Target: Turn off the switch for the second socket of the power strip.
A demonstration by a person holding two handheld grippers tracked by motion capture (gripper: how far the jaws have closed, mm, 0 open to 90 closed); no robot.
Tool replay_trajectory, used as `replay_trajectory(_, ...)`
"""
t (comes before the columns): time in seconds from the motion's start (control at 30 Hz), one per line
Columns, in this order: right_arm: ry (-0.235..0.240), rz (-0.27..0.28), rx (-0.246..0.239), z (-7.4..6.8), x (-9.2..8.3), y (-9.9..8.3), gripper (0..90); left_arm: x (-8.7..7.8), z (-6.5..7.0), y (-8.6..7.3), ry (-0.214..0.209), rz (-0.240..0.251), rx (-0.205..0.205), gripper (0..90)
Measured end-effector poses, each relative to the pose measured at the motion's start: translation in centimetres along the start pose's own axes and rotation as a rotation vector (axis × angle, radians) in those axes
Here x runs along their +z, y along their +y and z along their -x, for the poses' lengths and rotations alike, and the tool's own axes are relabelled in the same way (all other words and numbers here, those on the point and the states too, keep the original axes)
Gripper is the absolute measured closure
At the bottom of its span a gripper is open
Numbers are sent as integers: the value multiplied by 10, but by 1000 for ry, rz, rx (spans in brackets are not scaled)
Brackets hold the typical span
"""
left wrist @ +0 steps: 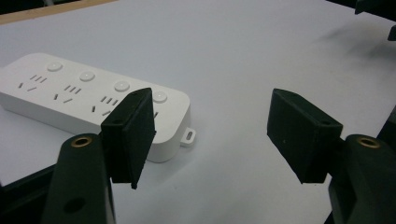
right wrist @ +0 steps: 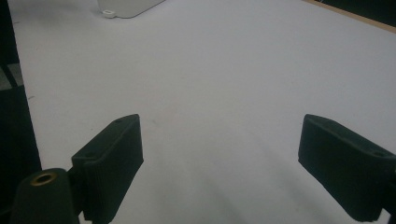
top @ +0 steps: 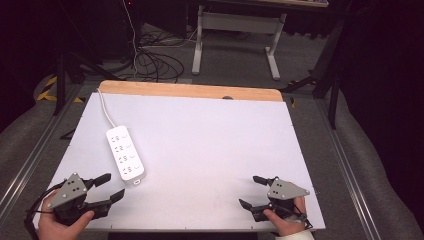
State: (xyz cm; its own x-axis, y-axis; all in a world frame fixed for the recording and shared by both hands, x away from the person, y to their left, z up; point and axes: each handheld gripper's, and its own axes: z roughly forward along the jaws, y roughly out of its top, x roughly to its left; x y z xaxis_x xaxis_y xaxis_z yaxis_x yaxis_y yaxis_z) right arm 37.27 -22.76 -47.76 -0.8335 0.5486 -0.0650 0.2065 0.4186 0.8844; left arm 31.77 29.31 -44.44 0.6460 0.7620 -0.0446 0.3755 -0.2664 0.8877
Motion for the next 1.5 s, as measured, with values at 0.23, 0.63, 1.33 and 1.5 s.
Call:
replay_trajectory(0.23,2,-6,1,0,1,0,146,0,-7,13,-11,14,-7,331)
replay_trajectory(0.63,3,-12,3,0,2,-1,148,4,-15,39,-4,-2,9,331)
replay_trajectory(1.33,5,-18,4,1,3,-1,149,28,-33,68,7,-50,19,337)
replay_trajectory(1.5,5,-18,5,1,3,-1,150,34,-39,69,8,-58,-1,343)
